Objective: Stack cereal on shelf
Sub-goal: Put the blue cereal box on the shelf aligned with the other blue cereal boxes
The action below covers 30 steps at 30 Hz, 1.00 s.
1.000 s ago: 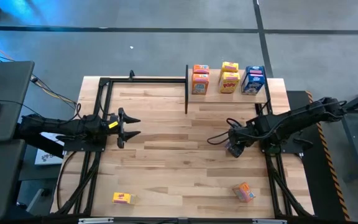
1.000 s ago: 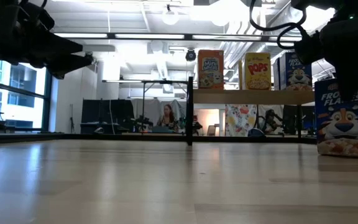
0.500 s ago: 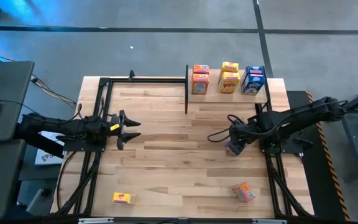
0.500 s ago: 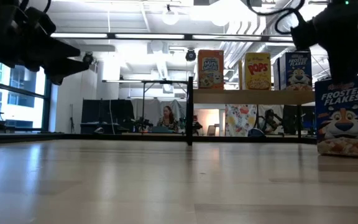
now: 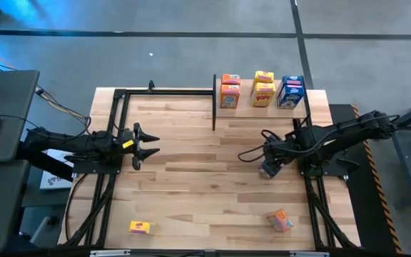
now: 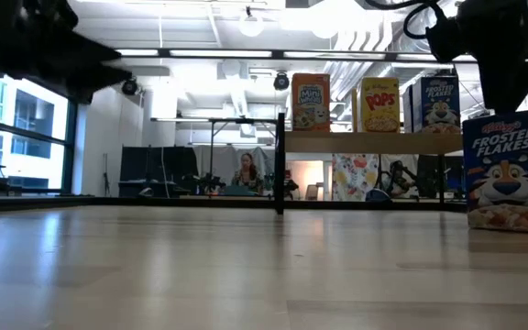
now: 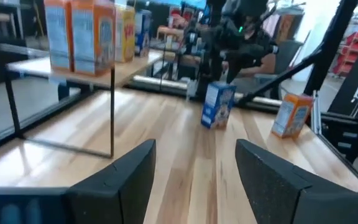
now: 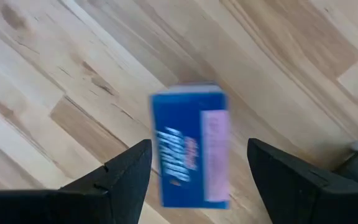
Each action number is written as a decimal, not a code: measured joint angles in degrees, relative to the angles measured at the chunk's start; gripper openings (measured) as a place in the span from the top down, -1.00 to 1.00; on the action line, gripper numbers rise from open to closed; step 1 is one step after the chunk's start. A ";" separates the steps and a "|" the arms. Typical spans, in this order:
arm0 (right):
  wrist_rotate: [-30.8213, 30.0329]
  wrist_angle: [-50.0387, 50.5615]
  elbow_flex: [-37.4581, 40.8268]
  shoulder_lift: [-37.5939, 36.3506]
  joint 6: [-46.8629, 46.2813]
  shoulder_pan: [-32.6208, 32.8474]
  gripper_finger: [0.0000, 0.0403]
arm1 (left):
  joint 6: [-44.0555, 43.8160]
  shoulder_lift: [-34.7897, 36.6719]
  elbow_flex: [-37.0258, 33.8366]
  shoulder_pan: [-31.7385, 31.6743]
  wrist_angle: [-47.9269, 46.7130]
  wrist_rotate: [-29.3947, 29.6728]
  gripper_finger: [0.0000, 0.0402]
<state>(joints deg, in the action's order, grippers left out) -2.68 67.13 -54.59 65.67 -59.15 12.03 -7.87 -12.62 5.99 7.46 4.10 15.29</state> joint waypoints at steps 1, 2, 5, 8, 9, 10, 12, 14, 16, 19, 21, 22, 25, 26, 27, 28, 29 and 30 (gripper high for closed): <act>0.00 -0.40 0.00 0.00 -0.30 0.00 -0.28 | -0.41 0.00 -0.41 0.29 0.15 0.37 -0.04; 0.08 -0.49 0.00 0.00 -0.39 0.02 -0.28 | -0.34 0.00 -0.94 0.45 0.91 0.73 -0.03; 0.37 -0.76 0.00 0.88 -0.42 0.44 -0.28 | 4.83 -0.02 -1.06 0.59 8.06 -0.37 -0.03; 0.69 -0.68 0.00 2.55 -0.42 1.27 -0.28 | 11.40 0.17 1.33 0.59 9.76 -2.68 -0.03; 0.73 -0.71 0.00 3.07 -0.40 1.56 -0.28 | 13.26 0.01 1.64 0.59 9.48 -2.89 -0.03; 0.74 -0.83 0.00 3.54 -0.42 1.77 -0.28 | 14.57 -0.31 1.70 0.59 9.20 -2.91 -0.03; 0.81 -0.91 0.00 4.48 -0.45 2.03 -0.28 | 15.44 -0.57 1.73 0.59 9.13 -2.89 -0.03; 0.94 -0.59 0.00 5.40 -0.90 2.26 -0.28 | 14.96 -0.52 1.73 0.59 8.96 -2.89 -0.03; 1.03 -0.52 0.00 6.45 -1.03 2.48 -0.28 | 13.86 -0.50 1.63 0.57 8.85 -2.89 -0.03; 1.60 -0.52 0.00 8.07 -1.01 2.71 -0.27 | 13.08 -0.51 1.30 0.57 5.99 -2.65 -0.03; 2.20 -0.48 0.00 8.93 -0.94 2.71 -0.26 | 13.04 -0.50 1.30 0.49 3.59 -2.17 -0.03; 2.32 -0.50 0.00 9.22 -0.90 2.71 -0.25 | 13.04 -0.52 1.30 0.42 2.45 -1.90 -0.03; 2.32 -0.46 0.00 9.46 -0.86 2.71 -0.18 | 13.04 -0.50 1.27 0.44 0.59 -2.41 -0.03; 2.32 -0.46 0.00 9.44 -0.88 2.71 -0.15 | 13.04 -0.50 1.27 0.44 0.22 -2.53 -0.03; 2.32 -0.46 0.00 9.39 -0.88 2.71 -0.12 | 13.04 -0.50 1.27 0.44 -0.23 -2.52 -0.03; 2.34 -0.46 0.00 9.31 -0.86 2.71 -0.08 | 13.04 -0.50 1.27 0.44 -0.65 -2.53 -0.03; 2.38 -0.44 0.00 9.27 -0.88 2.71 -0.04 | 13.04 -0.50 1.27 0.44 -0.89 -2.52 -0.03; 2.54 -0.43 0.00 9.27 -0.86 2.69 0.00 | 13.04 -0.50 1.27 0.44 -1.10 -2.52 -0.03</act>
<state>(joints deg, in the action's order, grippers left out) -0.15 66.70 -54.59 74.94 -60.01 14.72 5.17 -13.13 7.27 7.90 3.00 12.78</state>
